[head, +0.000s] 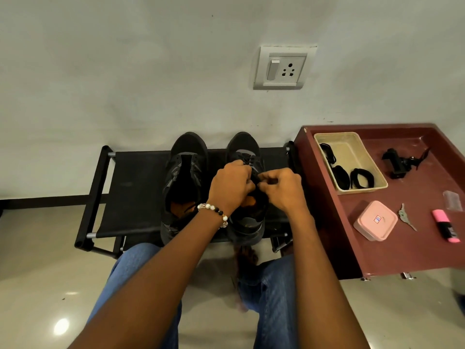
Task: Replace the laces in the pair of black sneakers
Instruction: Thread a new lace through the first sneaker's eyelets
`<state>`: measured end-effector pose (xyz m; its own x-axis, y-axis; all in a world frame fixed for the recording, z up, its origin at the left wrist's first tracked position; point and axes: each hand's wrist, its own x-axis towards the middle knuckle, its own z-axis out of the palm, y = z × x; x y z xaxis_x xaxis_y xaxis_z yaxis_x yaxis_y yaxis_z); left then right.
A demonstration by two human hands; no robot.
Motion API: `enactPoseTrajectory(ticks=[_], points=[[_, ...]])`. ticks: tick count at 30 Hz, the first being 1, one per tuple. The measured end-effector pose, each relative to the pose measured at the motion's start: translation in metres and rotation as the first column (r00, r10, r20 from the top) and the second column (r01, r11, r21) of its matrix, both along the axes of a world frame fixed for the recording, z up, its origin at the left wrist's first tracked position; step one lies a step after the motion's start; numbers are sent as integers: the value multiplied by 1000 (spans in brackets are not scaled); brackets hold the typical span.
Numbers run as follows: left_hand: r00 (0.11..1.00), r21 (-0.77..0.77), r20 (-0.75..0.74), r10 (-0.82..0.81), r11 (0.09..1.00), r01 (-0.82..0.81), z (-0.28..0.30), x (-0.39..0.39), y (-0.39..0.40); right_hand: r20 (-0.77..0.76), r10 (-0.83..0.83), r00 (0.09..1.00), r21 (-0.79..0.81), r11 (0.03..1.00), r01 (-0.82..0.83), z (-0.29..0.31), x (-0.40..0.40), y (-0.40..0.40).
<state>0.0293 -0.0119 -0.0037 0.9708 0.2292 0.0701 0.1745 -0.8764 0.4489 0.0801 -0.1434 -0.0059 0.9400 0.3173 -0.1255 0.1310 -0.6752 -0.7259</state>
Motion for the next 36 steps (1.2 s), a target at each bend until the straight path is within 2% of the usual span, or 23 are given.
enactPoseTrajectory(ticks=[7,12,18,23,25,26,29,30,31,32,33,34,35,36], points=[[996,-50,72,59,997,-55,-12,0,-6,6,36,999,15,999,-36,-3,1,-2],[982,-173,94,167,974,-149,-14,0,-8,-92,46,995,96,995,-37,-3,3,-5],[985,-193,27,171,968,-162,-13,-1,-7,-300,-107,948,300,933,200,-5,6,1],[985,-236,9,171,958,-164,-14,-5,-5,-379,-221,898,360,859,364,-12,7,15],[985,-200,-2,171,965,-168,-15,-10,-5,-407,-266,874,426,791,439,-5,5,16],[982,-181,-5,187,966,-185,-14,-14,-5,-446,-261,856,502,719,480,2,3,16],[963,-176,3,270,948,-265,-13,-26,-9,-583,-96,807,741,346,576,23,-2,13],[957,-195,3,291,938,-285,-14,-29,-10,-564,-84,822,777,283,562,26,-3,13],[952,-219,2,306,929,-298,-14,-32,-11,-510,-117,852,800,298,520,26,-5,12],[948,-242,5,317,921,-306,-14,-34,-11,-415,-177,893,799,400,450,23,-5,11],[945,-257,10,326,914,-313,-14,-36,-11,-272,-226,935,748,562,353,20,-6,9],[943,-251,17,333,914,-319,-14,-36,-11,-93,-224,970,634,738,231,16,-5,7],[942,-228,25,336,919,-322,-14,-37,-10,88,-145,986,448,889,91,11,-4,5],[942,-198,34,334,926,-321,-14,-38,-11,209,-3,978,188,982,-37,6,-1,3]])
